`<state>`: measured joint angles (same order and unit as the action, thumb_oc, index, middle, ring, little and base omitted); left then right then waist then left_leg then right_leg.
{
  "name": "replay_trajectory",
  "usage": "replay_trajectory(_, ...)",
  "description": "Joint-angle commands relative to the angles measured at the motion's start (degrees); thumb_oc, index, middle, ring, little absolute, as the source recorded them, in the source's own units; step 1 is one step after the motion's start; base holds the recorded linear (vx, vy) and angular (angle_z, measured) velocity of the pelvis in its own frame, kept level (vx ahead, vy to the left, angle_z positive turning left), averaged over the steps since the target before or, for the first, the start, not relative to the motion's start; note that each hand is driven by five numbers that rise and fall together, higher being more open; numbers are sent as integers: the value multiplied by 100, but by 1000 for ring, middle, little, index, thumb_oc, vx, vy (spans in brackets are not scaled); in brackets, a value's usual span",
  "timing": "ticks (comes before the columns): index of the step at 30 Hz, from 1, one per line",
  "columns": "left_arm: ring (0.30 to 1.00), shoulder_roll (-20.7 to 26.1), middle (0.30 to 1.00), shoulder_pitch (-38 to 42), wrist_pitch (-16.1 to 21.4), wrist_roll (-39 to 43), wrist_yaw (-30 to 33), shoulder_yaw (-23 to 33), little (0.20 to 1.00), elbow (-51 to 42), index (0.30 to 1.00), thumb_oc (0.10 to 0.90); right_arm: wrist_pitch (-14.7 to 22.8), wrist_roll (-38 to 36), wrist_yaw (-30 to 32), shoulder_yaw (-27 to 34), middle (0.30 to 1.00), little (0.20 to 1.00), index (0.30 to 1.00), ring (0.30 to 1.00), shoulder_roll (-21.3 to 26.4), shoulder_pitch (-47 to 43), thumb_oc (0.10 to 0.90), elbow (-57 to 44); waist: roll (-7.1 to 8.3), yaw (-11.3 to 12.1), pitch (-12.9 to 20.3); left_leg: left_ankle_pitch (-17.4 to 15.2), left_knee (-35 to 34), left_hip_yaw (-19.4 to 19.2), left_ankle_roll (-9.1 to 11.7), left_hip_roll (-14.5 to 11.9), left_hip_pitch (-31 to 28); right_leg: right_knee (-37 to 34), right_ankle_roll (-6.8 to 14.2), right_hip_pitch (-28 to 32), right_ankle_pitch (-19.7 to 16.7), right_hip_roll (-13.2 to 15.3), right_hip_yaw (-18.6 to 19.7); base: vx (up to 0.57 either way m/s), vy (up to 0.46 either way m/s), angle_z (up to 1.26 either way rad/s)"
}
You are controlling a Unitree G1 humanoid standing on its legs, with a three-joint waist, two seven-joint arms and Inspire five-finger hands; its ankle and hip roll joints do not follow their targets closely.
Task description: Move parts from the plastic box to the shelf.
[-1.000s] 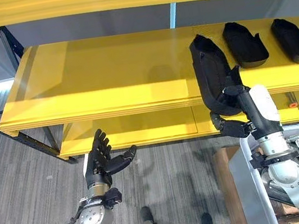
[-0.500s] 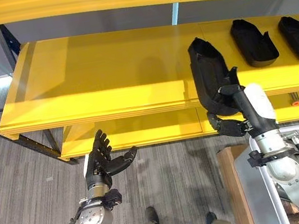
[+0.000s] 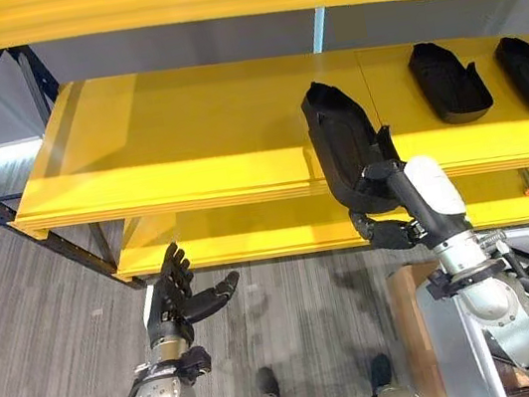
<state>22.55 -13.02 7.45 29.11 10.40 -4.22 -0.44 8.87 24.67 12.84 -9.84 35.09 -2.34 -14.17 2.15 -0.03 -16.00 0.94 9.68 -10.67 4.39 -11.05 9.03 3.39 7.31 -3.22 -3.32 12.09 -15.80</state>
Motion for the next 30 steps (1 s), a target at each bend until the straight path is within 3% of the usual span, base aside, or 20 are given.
replay_trajectory(1,1000,193,1000,419,585,176,-150,207,1000,-631,1000,900,411,41,511,569,300,300,300,300,153,-723,400,-656,46,-137,375,-414,365,147,45,-282,-249,487,48,151,613,197,-129,82,-181,-8)
replay_trajectory(4,1000,182,1000,406,567,203,-132,187,1000,-630,1000,900,407,-7,560,518,300,300,300,300,210,-911,400,-637,-19,-124,410,-352,291,130,112,-394,-327,602,-12,154,755,90,-139,59,-113,-3)
replay_trajectory(15,1000,131,1000,271,548,297,-47,216,1000,-684,1000,900,285,-21,713,211,300,300,300,300,133,-1588,400,-422,-93,65,497,-324,113,129,155,-388,-399,551,-59,275,847,29,-245,55,-32,5)
replay_trajectory(30,1000,305,1000,243,539,516,-159,72,1000,-732,1000,900,-9,-323,686,-576,300,300,300,300,-24,-2946,400,452,-45,466,413,-251,47,327,138,-203,-33,288,-42,311,711,85,-501,5,3,11)
